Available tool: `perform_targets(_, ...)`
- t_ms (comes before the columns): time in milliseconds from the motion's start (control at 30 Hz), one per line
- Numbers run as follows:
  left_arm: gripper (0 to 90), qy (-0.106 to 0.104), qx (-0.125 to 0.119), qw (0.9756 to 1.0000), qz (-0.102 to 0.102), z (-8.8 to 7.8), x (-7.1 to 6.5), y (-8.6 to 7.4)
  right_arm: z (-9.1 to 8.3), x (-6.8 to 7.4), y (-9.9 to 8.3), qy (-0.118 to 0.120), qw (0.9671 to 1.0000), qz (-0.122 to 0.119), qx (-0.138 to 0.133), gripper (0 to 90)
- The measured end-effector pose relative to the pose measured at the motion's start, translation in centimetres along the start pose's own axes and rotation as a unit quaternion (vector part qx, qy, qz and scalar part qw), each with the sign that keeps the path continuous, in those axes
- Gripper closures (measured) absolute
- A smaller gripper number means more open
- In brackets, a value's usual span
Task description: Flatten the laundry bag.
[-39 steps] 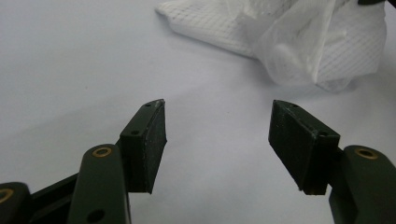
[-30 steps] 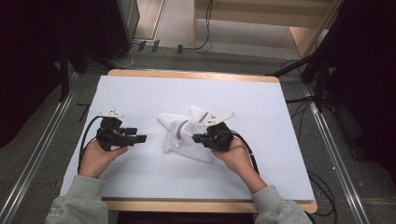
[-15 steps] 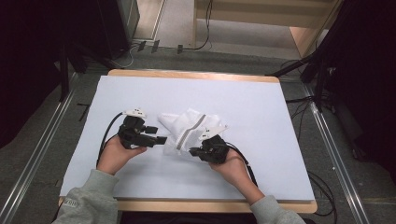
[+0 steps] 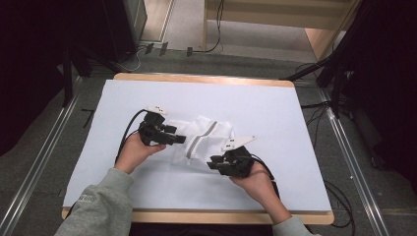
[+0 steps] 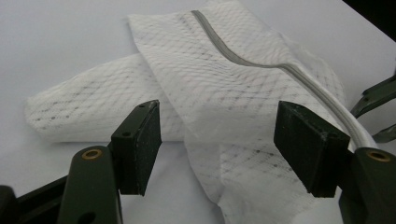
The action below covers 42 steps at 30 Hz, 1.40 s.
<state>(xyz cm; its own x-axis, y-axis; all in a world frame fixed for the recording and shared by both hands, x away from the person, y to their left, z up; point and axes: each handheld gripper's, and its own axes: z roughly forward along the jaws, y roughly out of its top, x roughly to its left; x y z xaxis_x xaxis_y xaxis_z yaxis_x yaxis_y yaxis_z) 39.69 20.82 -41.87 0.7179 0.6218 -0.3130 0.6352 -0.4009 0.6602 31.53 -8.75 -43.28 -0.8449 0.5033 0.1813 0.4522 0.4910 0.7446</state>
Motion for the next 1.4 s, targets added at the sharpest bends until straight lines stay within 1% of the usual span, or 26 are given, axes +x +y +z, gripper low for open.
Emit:
perform_targets(33,32.6,-0.002,0.003,1.0,-0.002,0.1,0.2,0.1,0.0,0.0,0.0,0.0,1.0,0.0,0.0,73.0)
perform_targets(133,32.6,-0.006,0.011,0.9999,-0.008,0.6,0.8,0.3,-1.1,-0.8,-0.3,-0.016,0.9998,0.011,-0.008,71.7)
perform_targets(167,32.5,-0.009,0.013,0.9998,-0.01,0.8,1.0,0.4,-1.5,-1.2,-0.4,-0.021,0.9996,0.016,-0.011,70.9)
perform_targets(200,31.7,-0.01,0.016,0.9998,-0.009,1.1,1.0,0.5,-2.3,-2.0,-0.6,-0.033,0.9989,0.03,-0.015,70.1)
perform_targets(233,31.7,-0.009,0.015,0.9998,-0.007,1.3,1.1,0.5,-2.3,-2.0,-0.6,-0.033,0.9989,0.03,-0.015,70.1)
perform_targets(333,32.0,-0.009,0.029,0.9995,-0.008,2.4,1.3,0.5,-3.1,-3.3,-1.1,-0.056,0.9972,0.046,-0.019,68.7)
perform_targets(400,33.1,-0.009,0.038,0.9992,-0.009,2.9,1.3,0.4,-3.4,-4.5,-1.5,-0.071,0.9955,0.059,-0.024,67.0)
perform_targets(567,37.8,-0.008,0.048,0.9988,-0.006,3.8,1.3,0.3,-2.9,-6.5,-2.2,-0.093,0.9921,0.084,-0.014,65.1)
perform_targets(633,44.4,-0.013,0.05,0.9986,-0.012,4.2,1.4,0.2,-2.6,-7.2,-2.4,-0.101,0.991,0.088,-0.01,65.0)
perform_targets(667,49.2,-0.016,0.055,0.9982,-0.014,4.3,1.4,0.2,-2.5,-7.5,-2.5,-0.104,0.9903,0.092,-0.011,65.0)
perform_targets(700,60.2,-0.018,0.06,0.9979,-0.017,4.5,1.3,0.3,-2.2,-8.0,-2.5,-0.11,0.9891,0.097,-0.014,65.1)
perform_targets(733,60.2,-0.018,0.065,0.9976,-0.016,4.6,1.2,0.3,-2.2,-8.0,-2.5,-0.11,0.9891,0.097,-0.014,65.1)
perform_targets(767,65.6,-0.018,0.071,0.9971,-0.016,4.7,1.1,0.3,-2.1,-8.1,-2.5,-0.112,0.9884,0.102,-0.015,65.5)
perform_targets(800,71.4,-0.022,0.075,0.9968,-0.013,4.8,1.0,0.3,-2.0,-8.4,-2.4,-0.114,0.9881,0.103,-0.015,65.7)
perform_targets(833,82.1,-0.021,0.076,0.9968,-0.013,4.9,1.0,0.3,-1.7,-8.8,-2.3,-0.117,0.9862,0.115,-0.019,65.7)
perform_targets(867,82.1,-0.024,0.077,0.9966,-0.016,4.9,0.9,0.3,-1.7,-8.8,-2.3,-0.117,0.9862,0.115,-0.019,65.7)
perform_targets(900,89.0,-0.026,0.078,0.9965,-0.017,4.9,0.9,0.3,-1.2,-9.1,-2.1,-0.118,0.9851,0.124,-0.019,64.4)
perform_targets(1000,90.0,-0.032,0.074,0.9966,-0.019,4.5,0.8,0.3,-0.6,-9.2,-2.0,-0.119,0.9851,0.123,-0.013,61.2)
perform_targets(1067,90.0,-0.034,0.064,0.9971,-0.024,4.0,0.8,0.5,-0.1,-9.3,-1.9,-0.129,0.9847,0.118,-0.007,58.8)
perform_targets(1100,90.0,-0.035,0.061,0.9972,-0.024,3.8,0.8,0.5,0.4,-9.4,-1.7,-0.138,0.9841,0.112,-0.001,56.6)
perform_targets(1233,90.0,-0.032,0.05,0.998,-0.024,2.8,0.8,0.6,1.2,-9.9,-1.7,-0.141,0.9827,0.12,0.007,57.1)
perform_targets(1267,90.0,-0.032,0.044,0.9982,-0.026,2.3,0.8,0.6,1.5,-9.9,-1.7,-0.144,0.9826,0.117,0.008,62.8)
perform_targets(1300,90.0,-0.032,0.04,0.9983,-0.027,2.1,0.8,0.6,1.6,-9.8,-1.6,-0.149,0.9819,0.116,0.01,65.5)
perform_targets(1333,90.0,-0.031,0.034,0.9985,-0.029,1.7,0.9,0.6,1.6,-9.8,-1.6,-0.149,0.9819,0.116,0.01,65.5)
perform_targets(1367,90.0,-0.03,0.03,0.9987,-0.029,1.3,0.9,0.5,1.7,-9.8,-1.6,-0.154,0.9819,0.11,0.011,69.9)
perform_targets(1400,90.0,-0.026,0.029,0.9988,-0.029,1.0,0.9,0.5,1.9,-9.6,-1.4,-0.169,0.9805,0.099,0.016,79.0)
